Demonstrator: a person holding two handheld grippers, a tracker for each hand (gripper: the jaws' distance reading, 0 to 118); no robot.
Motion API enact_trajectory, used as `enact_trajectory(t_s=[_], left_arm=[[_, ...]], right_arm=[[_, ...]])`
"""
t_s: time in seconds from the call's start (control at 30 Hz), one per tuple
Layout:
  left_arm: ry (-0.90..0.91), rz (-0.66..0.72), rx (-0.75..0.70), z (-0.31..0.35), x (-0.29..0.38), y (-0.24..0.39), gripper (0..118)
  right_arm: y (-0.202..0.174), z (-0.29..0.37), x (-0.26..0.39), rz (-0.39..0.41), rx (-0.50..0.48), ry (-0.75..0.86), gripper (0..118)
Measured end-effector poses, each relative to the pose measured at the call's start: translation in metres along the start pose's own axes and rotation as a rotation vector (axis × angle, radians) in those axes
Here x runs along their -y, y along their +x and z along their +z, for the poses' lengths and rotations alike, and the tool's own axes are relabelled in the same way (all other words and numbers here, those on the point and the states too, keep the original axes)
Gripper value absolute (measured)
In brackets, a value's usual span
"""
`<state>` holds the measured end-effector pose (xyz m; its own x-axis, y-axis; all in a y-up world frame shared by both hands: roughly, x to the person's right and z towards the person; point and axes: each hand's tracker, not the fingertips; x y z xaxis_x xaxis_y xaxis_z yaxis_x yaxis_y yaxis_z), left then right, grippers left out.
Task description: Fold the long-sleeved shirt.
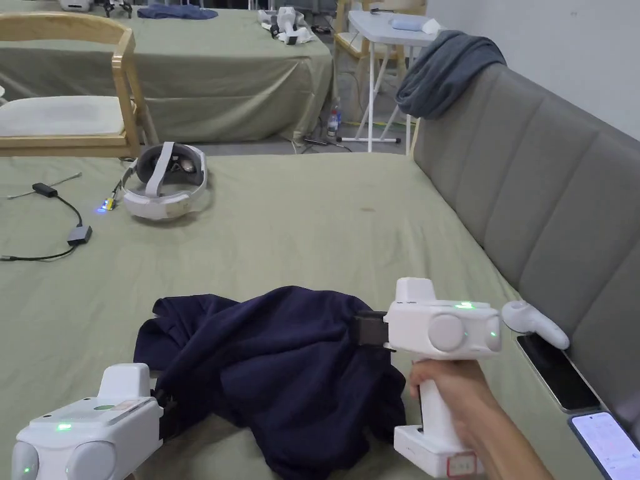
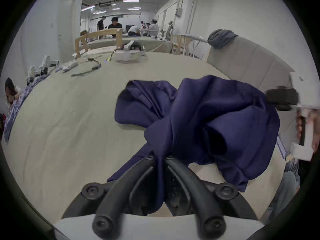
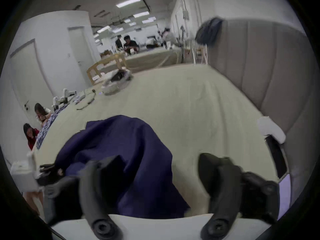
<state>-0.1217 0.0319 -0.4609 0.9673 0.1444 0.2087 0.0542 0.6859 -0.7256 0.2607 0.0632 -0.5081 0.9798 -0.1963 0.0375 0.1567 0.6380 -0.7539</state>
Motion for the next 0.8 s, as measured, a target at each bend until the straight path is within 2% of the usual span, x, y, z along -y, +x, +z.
enact_trajectory(t_s=[0.03,0.07,0.1,0.17,0.23,0.33,0.5,0.6,0.67,0.8], left_arm=[[0.006,-0.003,-0.007,0.003,-0.005,-0.002,8],[0.017,-0.003,-0.012,0.007,-0.006,-0.001,7],[0.041,0.006,-0.012,0.014,-0.013,-0.003,7],[0.113,0.014,-0.010,0.029,-0.030,-0.009,7],[0.190,0.039,-0.004,0.047,-0.053,-0.015,7],[0.304,0.078,0.013,0.091,-0.110,-0.017,7],[0.502,0.027,-0.012,0.163,-0.230,-0.021,7],[0.586,0.033,-0.034,0.201,-0.299,-0.017,7],[0.636,0.014,-0.036,0.222,-0.340,-0.010,7],[0.658,0.011,-0.066,0.245,-0.401,0.005,7]], right_arm=[[-0.001,-0.013,-0.002,0.005,-0.012,-0.054,37],[-0.002,-0.021,-0.004,0.002,-0.025,-0.075,18],[-0.004,-0.022,-0.005,0.014,0.012,-0.085,15],[-0.003,-0.005,-0.013,0.019,0.028,-0.018,12],[-0.005,0.024,-0.028,0.014,-0.018,0.075,12],[-0.021,0.078,-0.063,0.119,-0.052,0.190,11],[-0.064,0.177,-0.151,0.273,-0.047,0.418,11],[-0.081,0.220,-0.217,0.335,0.006,0.534,11],[-0.091,0.245,-0.262,0.340,0.033,0.585,11],[-0.112,0.282,-0.324,0.400,0.121,0.677,11]])
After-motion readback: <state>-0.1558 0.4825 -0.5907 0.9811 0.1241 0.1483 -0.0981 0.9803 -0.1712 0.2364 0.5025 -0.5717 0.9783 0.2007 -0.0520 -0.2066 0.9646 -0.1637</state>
